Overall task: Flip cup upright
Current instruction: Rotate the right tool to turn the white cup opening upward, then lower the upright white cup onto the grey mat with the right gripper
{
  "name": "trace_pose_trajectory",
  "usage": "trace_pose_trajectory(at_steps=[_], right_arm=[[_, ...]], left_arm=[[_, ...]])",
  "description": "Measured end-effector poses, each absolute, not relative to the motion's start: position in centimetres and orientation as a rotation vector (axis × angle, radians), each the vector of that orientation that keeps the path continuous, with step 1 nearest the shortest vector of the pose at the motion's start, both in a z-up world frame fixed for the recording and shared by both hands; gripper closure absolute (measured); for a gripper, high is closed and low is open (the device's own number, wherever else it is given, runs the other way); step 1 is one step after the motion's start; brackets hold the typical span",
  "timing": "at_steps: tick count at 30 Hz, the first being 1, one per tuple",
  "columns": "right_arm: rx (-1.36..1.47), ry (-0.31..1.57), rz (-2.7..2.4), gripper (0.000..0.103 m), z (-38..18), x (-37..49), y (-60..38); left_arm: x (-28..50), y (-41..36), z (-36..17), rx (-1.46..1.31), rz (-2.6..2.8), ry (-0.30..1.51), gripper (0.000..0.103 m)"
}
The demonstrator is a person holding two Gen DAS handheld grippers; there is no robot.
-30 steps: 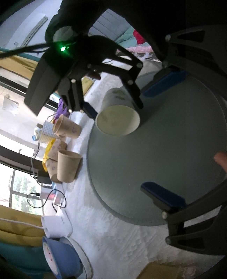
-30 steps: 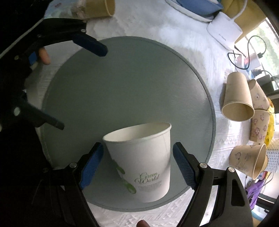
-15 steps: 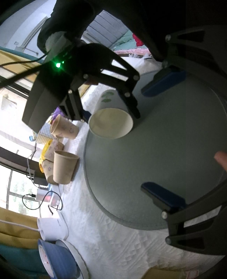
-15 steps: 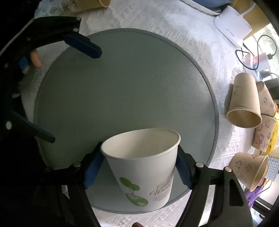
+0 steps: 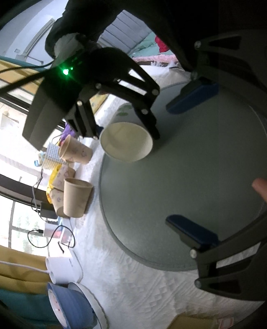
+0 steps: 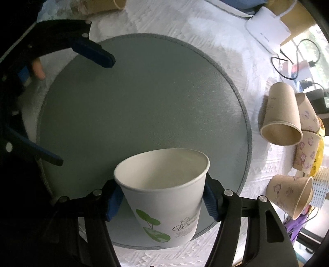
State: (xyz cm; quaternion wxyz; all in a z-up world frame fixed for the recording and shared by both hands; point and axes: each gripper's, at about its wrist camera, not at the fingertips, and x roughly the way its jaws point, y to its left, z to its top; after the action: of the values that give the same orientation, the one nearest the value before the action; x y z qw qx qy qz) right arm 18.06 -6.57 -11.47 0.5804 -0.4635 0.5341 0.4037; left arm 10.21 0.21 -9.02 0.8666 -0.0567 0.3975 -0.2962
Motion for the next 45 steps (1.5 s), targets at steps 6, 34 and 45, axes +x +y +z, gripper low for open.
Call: trace_pose_trajectory(at_steps=[6,34,45], right_arm=[[-0.941,1.168,0.905,0.035,-8.8,18.1,-8.9],[-0.093,0.561,0.505,0.035,-4.5,12.7,-19.7],[-0.047,0.56,0.463,0.034,-6.6,11.4,-20.2]], left_arm=[[10.1,-0.5,-8.4,-0.083,-0.602,0.824,0.004],[9.7,-3.7,-5.0,-0.071,-0.384,0.707,0.004],[9.0,-4.7,-5.6,-0.055,-0.409,0.714,0.004]])
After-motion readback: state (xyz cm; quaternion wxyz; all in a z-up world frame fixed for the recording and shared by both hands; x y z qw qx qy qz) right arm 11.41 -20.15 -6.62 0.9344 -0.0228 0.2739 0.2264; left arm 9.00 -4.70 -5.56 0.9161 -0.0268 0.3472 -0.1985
